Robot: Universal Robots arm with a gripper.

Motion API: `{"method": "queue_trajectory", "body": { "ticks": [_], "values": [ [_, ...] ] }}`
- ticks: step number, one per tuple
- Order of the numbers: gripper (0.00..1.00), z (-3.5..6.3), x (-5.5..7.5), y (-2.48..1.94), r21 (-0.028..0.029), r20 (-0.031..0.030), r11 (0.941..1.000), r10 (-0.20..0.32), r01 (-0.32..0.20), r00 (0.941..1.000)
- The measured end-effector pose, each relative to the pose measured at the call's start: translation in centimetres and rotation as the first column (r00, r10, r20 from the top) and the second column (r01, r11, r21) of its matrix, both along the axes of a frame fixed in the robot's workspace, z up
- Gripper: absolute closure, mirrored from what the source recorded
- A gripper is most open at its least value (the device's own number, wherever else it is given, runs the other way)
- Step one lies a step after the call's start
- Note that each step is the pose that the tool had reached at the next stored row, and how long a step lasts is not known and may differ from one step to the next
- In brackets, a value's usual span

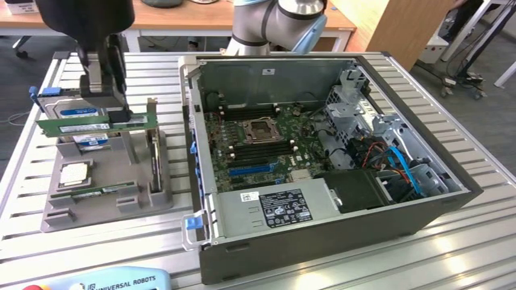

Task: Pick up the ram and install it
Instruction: 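Pick up the ram and move it above insertion slot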

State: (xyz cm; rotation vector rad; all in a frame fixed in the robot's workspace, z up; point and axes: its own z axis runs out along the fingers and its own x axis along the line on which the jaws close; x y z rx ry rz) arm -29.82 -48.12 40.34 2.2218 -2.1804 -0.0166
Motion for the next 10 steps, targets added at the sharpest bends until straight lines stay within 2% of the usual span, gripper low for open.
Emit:
{"method": "queue_trajectory", "body": {
  "ticks": [10],
  "values": [
    [0.88, 0.00, 2.5, 0.03, 0.0000, 0.0000, 1.0000, 0.004, -0.004, 1.0000]
  ]
}}
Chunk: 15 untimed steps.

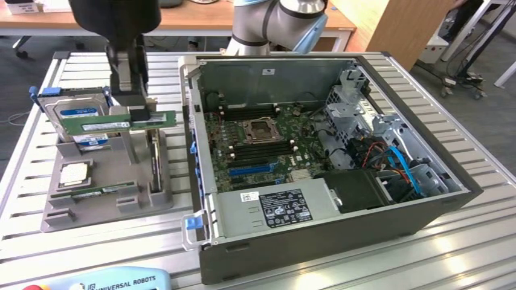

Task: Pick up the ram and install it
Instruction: 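Pick up the ram and move it above insertion slot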

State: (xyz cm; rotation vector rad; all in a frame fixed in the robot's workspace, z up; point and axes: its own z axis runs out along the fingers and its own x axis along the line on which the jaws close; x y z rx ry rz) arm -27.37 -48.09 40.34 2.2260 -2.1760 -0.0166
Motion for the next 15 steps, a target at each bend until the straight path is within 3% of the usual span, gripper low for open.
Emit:
{"method": "queue_trajectory", "body": {
  "ticks": [11, 15],
  "values": [
    [0.88, 0.00, 2.8, 0.04, 0.0000, 0.0000, 1.0000, 0.001, -0.001, 1.0000],
    [0.88, 0.00, 6.5, 0.15, 0.0000, 0.0000, 1.0000, 0.001, -0.001, 1.0000]
  ]
}}
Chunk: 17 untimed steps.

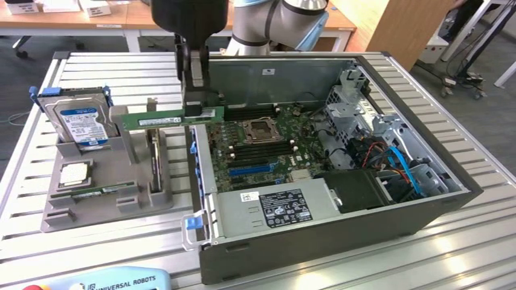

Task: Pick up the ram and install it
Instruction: 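Pick up the ram and move it above insertion slot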

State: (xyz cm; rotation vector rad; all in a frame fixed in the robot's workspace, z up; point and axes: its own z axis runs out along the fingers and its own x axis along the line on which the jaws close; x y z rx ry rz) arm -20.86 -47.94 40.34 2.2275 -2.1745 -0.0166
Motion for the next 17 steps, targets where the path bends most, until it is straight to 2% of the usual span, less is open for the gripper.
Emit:
{"method": "queue_trajectory", "body": {
  "ticks": [17],
  "values": [
    [0.88, -0.02, 5.0, 0.01, -0.0001, 0.0000, 1.0000, 0.000, 0.000, 1.0000]
  ]
}}
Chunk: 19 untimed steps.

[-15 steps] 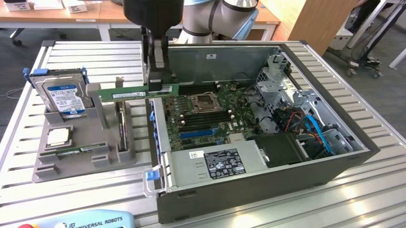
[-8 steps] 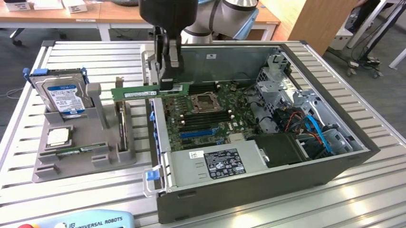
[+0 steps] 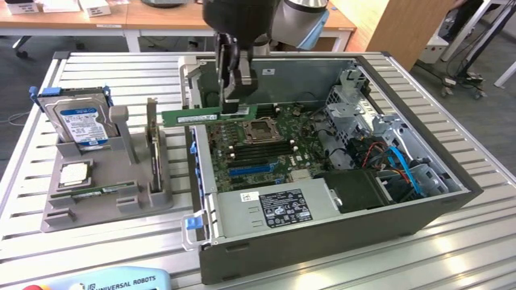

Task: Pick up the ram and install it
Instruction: 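Pick up the ram and move it above insertion slot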

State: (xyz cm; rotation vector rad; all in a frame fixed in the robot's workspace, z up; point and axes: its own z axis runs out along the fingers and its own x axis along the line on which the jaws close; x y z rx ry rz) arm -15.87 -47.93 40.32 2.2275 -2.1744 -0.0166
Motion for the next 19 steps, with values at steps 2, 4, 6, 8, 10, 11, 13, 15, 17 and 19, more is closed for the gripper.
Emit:
{"method": "queue_trajectory", "body": {
  "ticks": [2, 4, 6, 8, 10, 11, 13, 15, 17, 19],
  "values": [
    [0.88, 0.00, 0.7, 0.00, 0.0000, 0.0000, 1.0000, 0.000, 0.000, 1.0000],
    [0.88, -0.01, 1.3, 0.00, 0.0000, 0.0000, 1.0000, 0.000, 0.000, 1.0000],
    [0.88, -0.02, 2.0, 0.00, 0.0001, 0.0000, 1.0000, 0.000, 0.000, 1.0000],
    [0.88, -0.03, 2.7, 0.00, 0.0000, 0.0000, 1.0000, 0.000, 0.000, 1.0000],
    [0.88, -0.03, 3.4, 0.00, 0.0000, 0.0000, 1.0000, 0.000, 0.000, 1.0000],
    [0.88, -0.04, 3.7, 0.00, 0.0001, 0.0000, 1.0000, 0.000, 0.000, 1.0000],
    [0.88, -0.05, 4.4, 0.00, 0.0001, 0.0001, 1.0000, 0.000, 0.000, 1.0000],
    [0.88, -0.06, 5.0, 0.00, 0.0001, 0.0000, 1.0000, 0.000, 0.000, 1.0000],
    [0.88, -0.06, 5.6, 0.00, 0.0000, 0.0000, 1.0000, 0.000, 0.000, 1.0000],
    [0.88, -0.07, 6.2, 0.00, 0.0000, 0.0000, 1.0000, -0.001, 0.001, 1.0000]
  ]
}}
